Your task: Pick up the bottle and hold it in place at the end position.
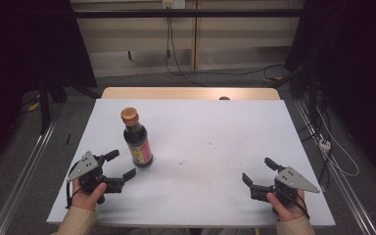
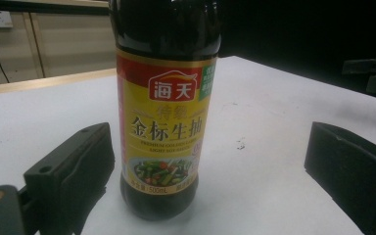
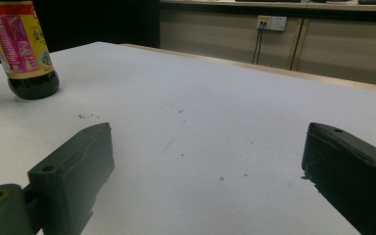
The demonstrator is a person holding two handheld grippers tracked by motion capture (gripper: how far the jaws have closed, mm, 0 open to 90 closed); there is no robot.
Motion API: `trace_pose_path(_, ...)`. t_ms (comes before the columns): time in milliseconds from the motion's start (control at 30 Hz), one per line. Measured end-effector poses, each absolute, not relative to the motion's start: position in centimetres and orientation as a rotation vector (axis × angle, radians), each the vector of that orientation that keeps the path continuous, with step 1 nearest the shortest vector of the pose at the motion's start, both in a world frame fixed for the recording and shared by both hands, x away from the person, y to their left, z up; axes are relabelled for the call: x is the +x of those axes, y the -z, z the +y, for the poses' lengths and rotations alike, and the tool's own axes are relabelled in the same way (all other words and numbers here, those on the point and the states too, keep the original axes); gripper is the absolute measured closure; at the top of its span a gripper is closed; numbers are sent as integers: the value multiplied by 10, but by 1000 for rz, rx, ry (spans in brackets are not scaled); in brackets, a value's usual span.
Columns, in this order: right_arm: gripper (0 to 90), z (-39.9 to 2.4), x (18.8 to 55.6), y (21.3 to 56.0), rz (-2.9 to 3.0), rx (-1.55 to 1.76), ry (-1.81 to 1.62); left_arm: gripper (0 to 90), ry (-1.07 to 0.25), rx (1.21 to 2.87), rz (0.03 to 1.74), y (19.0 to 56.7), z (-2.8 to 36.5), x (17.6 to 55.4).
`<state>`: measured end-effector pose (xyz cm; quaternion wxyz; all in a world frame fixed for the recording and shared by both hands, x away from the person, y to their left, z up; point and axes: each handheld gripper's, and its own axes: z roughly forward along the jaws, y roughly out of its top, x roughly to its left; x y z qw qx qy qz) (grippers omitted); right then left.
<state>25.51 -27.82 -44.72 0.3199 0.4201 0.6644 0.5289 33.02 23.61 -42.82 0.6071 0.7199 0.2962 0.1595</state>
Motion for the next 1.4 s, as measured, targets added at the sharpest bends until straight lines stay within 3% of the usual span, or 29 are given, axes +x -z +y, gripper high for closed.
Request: trace_pose_path(1400,43,-275,255,447,1760,1084,-1387,41,-433,1668,771,391,209,364)
